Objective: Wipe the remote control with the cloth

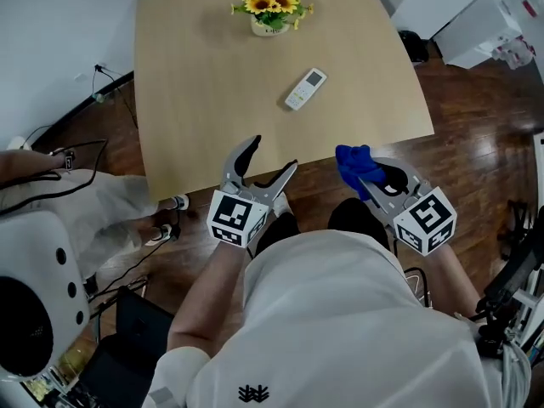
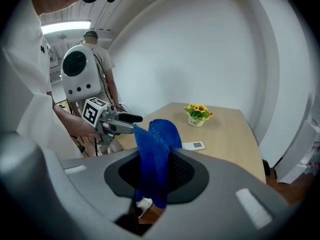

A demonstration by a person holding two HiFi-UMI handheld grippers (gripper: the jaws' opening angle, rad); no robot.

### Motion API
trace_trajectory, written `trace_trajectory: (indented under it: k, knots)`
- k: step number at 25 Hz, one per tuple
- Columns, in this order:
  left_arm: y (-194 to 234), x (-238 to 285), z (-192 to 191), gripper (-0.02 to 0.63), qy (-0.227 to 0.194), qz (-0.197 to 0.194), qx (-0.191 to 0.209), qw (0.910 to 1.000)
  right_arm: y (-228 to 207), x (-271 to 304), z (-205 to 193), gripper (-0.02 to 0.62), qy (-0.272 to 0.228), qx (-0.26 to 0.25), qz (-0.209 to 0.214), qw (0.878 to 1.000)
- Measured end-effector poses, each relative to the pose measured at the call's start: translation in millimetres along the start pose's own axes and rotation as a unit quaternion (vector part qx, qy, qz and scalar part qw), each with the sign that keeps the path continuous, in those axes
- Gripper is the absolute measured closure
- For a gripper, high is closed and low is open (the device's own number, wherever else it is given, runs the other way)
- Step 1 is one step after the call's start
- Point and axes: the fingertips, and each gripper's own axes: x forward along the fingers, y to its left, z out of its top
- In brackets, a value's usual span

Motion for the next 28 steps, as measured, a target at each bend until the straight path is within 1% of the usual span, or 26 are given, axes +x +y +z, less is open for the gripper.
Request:
trace_trajectory:
  k: [1, 3, 4, 5, 6, 11, 14, 16, 21, 24, 26, 28]
  knots:
    - [2, 6, 0, 0.226, -0.009, -0.005, -0.009, 0.9999, -2, 3, 2, 0.506, 0.004, 0.000, 0.000, 1.000]
    - [6, 20, 2, 0.143, -0.025, -0.004, -0.017, 0.9995, -11, 8, 8, 0.506, 0.007, -0.002, 0.001, 1.000]
    - [10, 29, 3, 0.093, -0.030, 0.002, -0.015, 0.9994, -17, 10, 11, 0.506, 0.007, -0.007, 0.003, 1.000]
    - [15, 37, 3, 0.024, -0.031, 0.011, -0.012, 0.9994, -23, 13, 15, 0.506, 0.006, -0.013, 0.006, 1.000]
    - [21, 45, 2, -0.003, -0.030, 0.019, -0.010, 0.9993, -28, 15, 18, 0.508, 0.006, -0.019, 0.011, 1.000]
    - [42, 92, -18, -0.003, 0.005, 0.047, -0.016, 0.9988, -65, 16, 26, 0.506, 0.002, -0.033, 0.026, 0.999]
    - [51, 119, -41, 0.000, 0.050, 0.061, -0.008, 0.9969, -87, 15, 27, 0.506, 0.003, -0.031, 0.032, 0.999]
    - [58, 135, -55, 0.020, 0.076, 0.068, -0.001, 0.9948, -97, 15, 27, 0.506, 0.003, -0.029, 0.039, 0.999]
    - [76, 184, -86, 0.020, 0.126, 0.069, 0.016, 0.9894, -132, 21, 26, 0.506, 0.007, -0.023, 0.053, 0.998]
    - [86, 200, -107, 0.031, 0.147, 0.074, 0.038, 0.9856, -141, 18, 18, 0.506, 0.016, -0.022, 0.050, 0.998]
    - [90, 208, -117, 0.052, 0.160, 0.073, 0.045, 0.9834, -148, 14, 12, 0.506, 0.023, -0.021, 0.046, 0.998]
    - [95, 216, -126, 0.054, 0.172, 0.070, 0.047, 0.9815, -157, 12, 10, 0.506, 0.028, -0.022, 0.041, 0.999]
